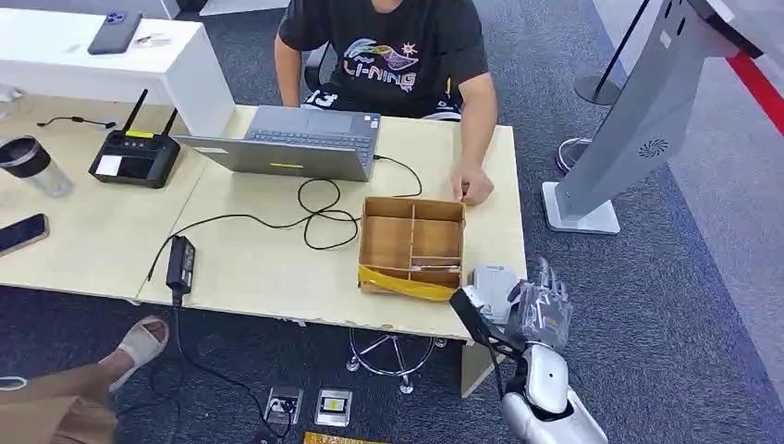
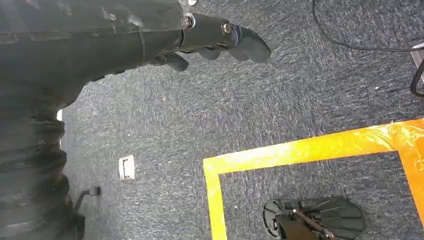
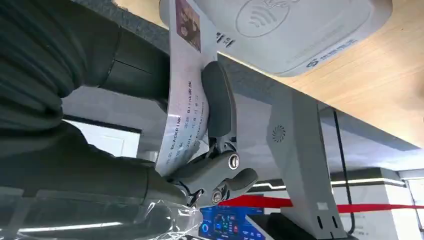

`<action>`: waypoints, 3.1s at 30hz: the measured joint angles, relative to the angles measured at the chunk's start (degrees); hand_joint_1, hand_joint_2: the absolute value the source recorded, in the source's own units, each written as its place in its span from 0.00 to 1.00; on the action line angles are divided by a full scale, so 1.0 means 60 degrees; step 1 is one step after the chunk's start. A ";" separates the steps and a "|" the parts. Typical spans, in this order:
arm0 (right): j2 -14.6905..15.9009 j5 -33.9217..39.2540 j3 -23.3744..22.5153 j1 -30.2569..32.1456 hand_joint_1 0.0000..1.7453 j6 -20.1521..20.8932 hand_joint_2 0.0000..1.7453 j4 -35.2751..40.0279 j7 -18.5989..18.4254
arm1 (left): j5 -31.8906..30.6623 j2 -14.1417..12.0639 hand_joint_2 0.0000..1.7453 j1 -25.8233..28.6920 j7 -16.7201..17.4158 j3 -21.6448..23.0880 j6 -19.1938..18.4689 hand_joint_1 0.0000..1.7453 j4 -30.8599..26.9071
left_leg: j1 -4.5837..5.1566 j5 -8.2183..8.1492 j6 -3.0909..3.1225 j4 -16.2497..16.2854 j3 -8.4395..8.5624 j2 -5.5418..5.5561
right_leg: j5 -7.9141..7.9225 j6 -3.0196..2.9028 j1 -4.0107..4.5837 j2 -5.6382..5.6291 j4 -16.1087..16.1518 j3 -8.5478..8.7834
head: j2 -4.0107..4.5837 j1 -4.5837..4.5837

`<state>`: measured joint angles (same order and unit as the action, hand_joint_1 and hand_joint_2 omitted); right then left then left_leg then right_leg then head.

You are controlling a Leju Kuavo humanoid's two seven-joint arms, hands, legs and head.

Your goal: Pass the card to the sensor for recognition and then transmit it.

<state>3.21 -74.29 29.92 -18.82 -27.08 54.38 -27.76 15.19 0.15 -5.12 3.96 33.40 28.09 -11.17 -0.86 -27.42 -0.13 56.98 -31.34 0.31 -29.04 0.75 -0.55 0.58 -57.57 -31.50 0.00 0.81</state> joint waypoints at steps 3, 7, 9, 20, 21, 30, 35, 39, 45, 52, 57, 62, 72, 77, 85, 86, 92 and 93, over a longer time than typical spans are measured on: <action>0.0011 0.0069 -0.0022 0.0077 1.00 -0.0113 1.00 0.0233 0.0146 | 0.0062 -0.0011 1.00 0.0014 -0.0022 0.0000 0.0015 0.00 0.0000 | 0.0000 0.0000 0.0000 0.0000 -0.0009 0.0001 | 0.0000 0.0000 0.0000 0.0000 -0.0001 -0.0008 | 0.0000 0.0000; 0.0040 0.0127 -0.0073 0.0126 1.00 -0.0167 1.00 0.0981 0.0353 | 0.0120 -0.0015 1.00 0.0019 -0.0022 0.0000 0.0018 0.00 0.0000 | 0.0000 0.0000 0.0000 0.0000 -0.0014 0.0001 | 0.0000 0.0000 0.0000 0.0000 -0.0001 -0.0014 | 0.0000 -0.0004; 0.0069 0.0167 -0.0087 0.0142 1.00 -0.0018 1.00 0.1626 0.0433 | 0.0164 -0.0018 1.00 0.0021 -0.0026 0.0007 0.0018 0.00 0.0000 | 0.0000 0.0000 0.0000 0.0000 -0.0018 0.0001 | 0.0000 0.0000 0.0001 0.0000 -0.0003 -0.0017 | 0.0000 0.0000; 0.0058 0.0135 -0.0084 -0.0233 1.00 0.0667 1.00 0.5079 0.1075 | 0.0412 -0.0022 1.00 0.0023 -0.0033 0.0080 0.0055 0.00 0.0004 | 0.0000 0.0000 0.0000 -0.0001 -0.0026 0.0003 | 0.0000 0.0000 0.0000 0.0002 -0.0003 -0.0020 | 0.0000 0.0000; 0.0040 0.0157 -0.0040 -0.0356 1.00 0.0718 1.00 0.5210 0.1137 | 0.0444 -0.0022 1.00 0.0023 -0.0033 0.0080 0.0058 0.00 0.0000 | 0.0000 0.0000 0.0000 -0.0001 -0.0025 0.0003 | 0.0001 0.0000 0.0000 0.0002 -0.0003 -0.0020 | 0.0000 0.0000; -0.0339 0.0408 0.0416 -0.1623 1.00 0.1548 1.00 0.5234 0.1471 | 0.0542 -0.0022 1.00 0.0020 -0.0222 0.0084 0.0072 0.00 0.0000 | -0.0001 0.0002 0.0000 -0.0002 -0.0036 0.0005 | 0.0001 0.0000 0.0002 0.0005 -0.0007 -0.0025 | 0.0000 0.0000; -0.0802 -0.0354 0.0897 -0.3148 1.00 0.1880 1.00 0.3571 0.1559 | 0.0977 -0.0018 1.00 -0.0002 -0.0383 0.0084 0.0346 0.00 0.0000 | -0.0002 0.0007 0.0000 -0.0002 -0.0045 0.0005 | 0.0001 -0.0001 0.0002 0.0005 -0.0009 -0.0035 | 0.0000 0.0000; -0.1451 -0.0649 0.1315 -0.3884 1.00 0.1701 1.00 0.1707 0.1669 | 0.1366 0.0000 1.00 -0.0016 -0.0178 0.0080 0.0517 0.00 0.0000 | -0.0004 0.0014 0.0000 -0.0002 -0.0061 0.0037 | 0.0000 -0.0002 0.0007 0.0052 -0.0010 -0.0035 | 0.0000 0.0004; -0.2503 -0.0561 0.1742 -0.4450 1.00 0.1144 1.00 -0.0326 0.2025 | 0.1712 0.0098 1.00 -0.0020 0.0569 0.0069 0.0995 0.00 0.0000 | -0.0005 0.0013 -0.0001 -0.0002 -0.0075 0.0039 | -0.0007 -0.0011 0.0008 0.0053 -0.0014 -0.0051 | 0.0000 0.0000; -0.3333 -0.0416 0.2105 -0.4746 1.00 0.1039 1.00 -0.1879 0.2280 | 0.1981 0.0156 1.00 -0.0017 0.1089 0.0051 0.1384 0.00 0.0000 | -0.0004 0.0013 -0.0001 -0.0001 -0.0075 0.0037 | -0.0007 -0.0010 0.0007 0.0051 -0.0011 -0.0053 | 0.0000 0.0000; -0.3610 -0.0335 0.2350 -0.4825 1.00 0.1031 1.00 -0.2485 0.2167 | 0.2164 0.0211 1.00 -0.0005 0.1180 -0.0007 0.1548 0.00 0.0000 | -0.0004 0.0013 -0.0001 -0.0001 -0.0074 0.0036 | -0.0007 -0.0010 0.0007 0.0050 -0.0011 -0.0054 | 0.0000 0.0004; -0.3748 -0.0496 0.2593 -0.4929 1.00 0.1049 1.00 -0.2856 0.2055 | 0.2382 0.0269 1.00 0.0010 0.1122 -0.0109 0.1672 0.00 0.0000 | -0.0005 0.0013 -0.0001 -0.0001 -0.0073 0.0036 | -0.0007 -0.0010 0.0007 0.0048 -0.0011 -0.0054 | 0.0000 0.0004; -0.3887 -0.0444 0.3071 -0.5018 0.00 0.1370 1.00 -0.2998 0.1650 | 0.2732 0.0394 1.00 -0.0037 0.0830 -0.0394 0.1960 0.00 0.0066 | -0.0005 0.0012 -0.0002 -0.0001 -0.0075 0.0029 | -0.0007 -0.0011 0.0008 0.0036 -0.0011 -0.0063 | 0.0000 0.0004; -0.3920 -0.0405 0.3213 -0.5114 0.00 0.1221 1.00 -0.2998 0.1661 | 0.2583 0.0575 1.00 -0.0236 0.0670 -0.0783 0.1974 0.00 0.0462 | -0.0005 0.0013 -0.0002 -0.0001 -0.0073 0.0030 | -0.0006 -0.0010 0.0007 0.0032 -0.0012 -0.0061 | 0.0000 0.0003; -0.3898 -0.0652 0.3220 -0.5365 0.00 0.0754 1.00 -0.2995 0.1712 | 0.1894 0.0721 1.00 -0.0313 0.0714 -0.1341 0.1978 0.00 0.0780 | -0.0004 0.0013 -0.0002 0.0001 -0.0071 0.0029 | -0.0005 -0.0010 0.0006 0.0028 -0.0011 -0.0063 | 0.0000 0.0000; -0.3872 -0.0689 0.3210 -0.5378 0.00 0.0762 1.00 -0.2991 0.1686 | 0.1739 0.0747 1.00 -0.0305 0.0808 -0.1402 0.1978 0.00 0.0780 | -0.0004 0.0013 -0.0002 0.0001 -0.0072 0.0029 | -0.0005 -0.0010 0.0007 0.0028 -0.0011 -0.0063 | 0.0000 0.0007; -0.3384 -0.0915 0.2852 -0.5382 0.00 0.1152 1.00 -0.2389 0.1577 | 0.1257 0.0736 1.00 -0.0103 0.1126 -0.1555 0.1806 0.00 0.0546 | -0.0003 0.0013 -0.0001 0.0002 -0.0070 0.0025 | -0.0005 -0.0010 0.0005 0.0025 -0.0009 -0.0065 | 0.0000 0.0004; -0.3220 -0.0936 0.2721 -0.5354 0.00 0.1265 1.00 -0.2189 0.1563 | 0.1238 0.0725 1.00 -0.0081 0.1078 -0.1555 0.1767 0.00 0.0532 | -0.0002 0.0013 -0.0001 0.0002 -0.0069 0.0025 | -0.0004 -0.0010 0.0004 0.0024 -0.0008 -0.0065 | 0.0000 0.0004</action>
<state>-16.11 -79.91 46.25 -50.94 -19.49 41.25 -18.38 22.62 4.50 -5.61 10.42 24.06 38.69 -7.98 -0.88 -27.34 -0.14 56.99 -31.75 0.46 -29.07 0.69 -0.53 0.72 -57.62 -31.89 0.00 0.83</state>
